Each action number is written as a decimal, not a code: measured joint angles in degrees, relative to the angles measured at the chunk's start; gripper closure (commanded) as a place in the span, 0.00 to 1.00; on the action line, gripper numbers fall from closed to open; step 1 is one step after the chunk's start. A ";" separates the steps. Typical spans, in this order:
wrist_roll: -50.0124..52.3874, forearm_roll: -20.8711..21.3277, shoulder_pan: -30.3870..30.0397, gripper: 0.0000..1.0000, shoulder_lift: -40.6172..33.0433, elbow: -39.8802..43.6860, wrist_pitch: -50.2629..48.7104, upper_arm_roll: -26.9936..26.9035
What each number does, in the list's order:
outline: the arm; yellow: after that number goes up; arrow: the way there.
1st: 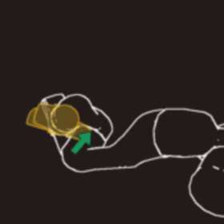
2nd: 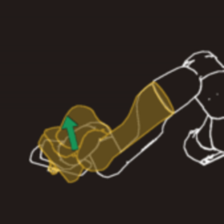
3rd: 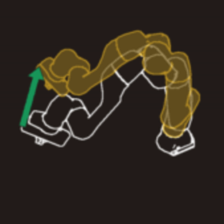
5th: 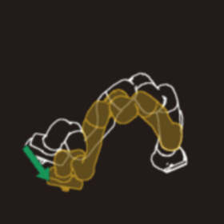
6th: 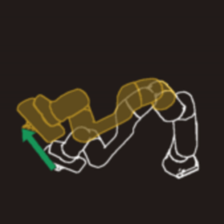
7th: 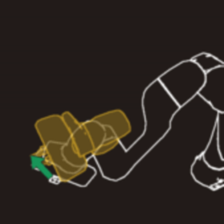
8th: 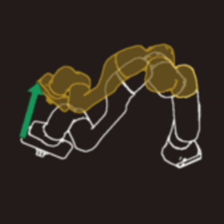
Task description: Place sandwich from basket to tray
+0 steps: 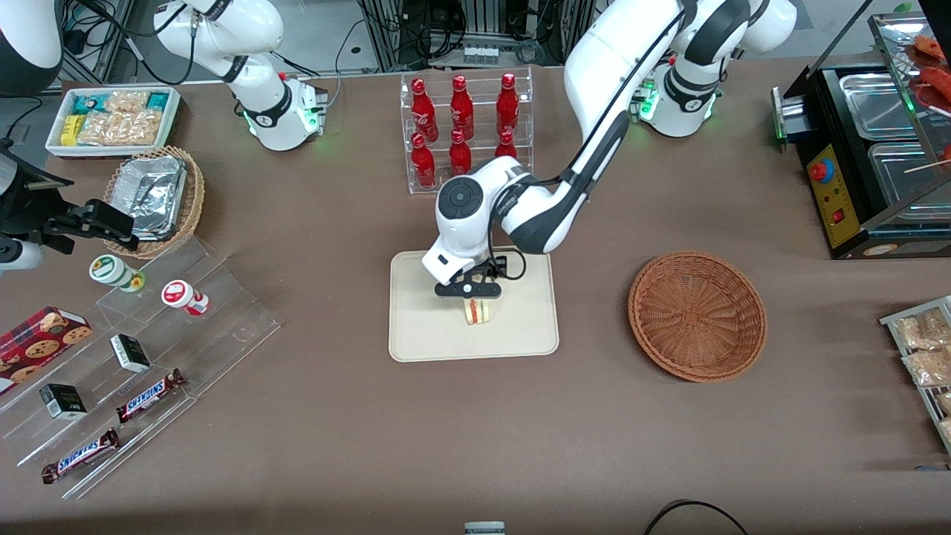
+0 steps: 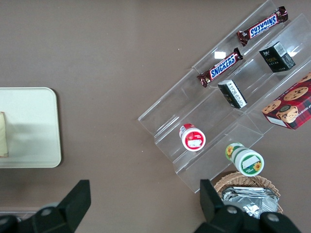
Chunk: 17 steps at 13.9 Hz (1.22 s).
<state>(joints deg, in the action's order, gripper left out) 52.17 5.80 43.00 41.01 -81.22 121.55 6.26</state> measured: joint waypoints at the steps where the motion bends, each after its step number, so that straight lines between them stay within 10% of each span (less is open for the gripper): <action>1: 1.03 0.00 -0.09 0.00 -1.82 0.26 -1.88 -0.18; 17: -18.89 -0.34 -24.40 0.00 -27.59 0.27 -32.59 -1.20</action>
<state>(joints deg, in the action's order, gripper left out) 33.28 5.45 18.60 13.41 -80.95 88.96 5.06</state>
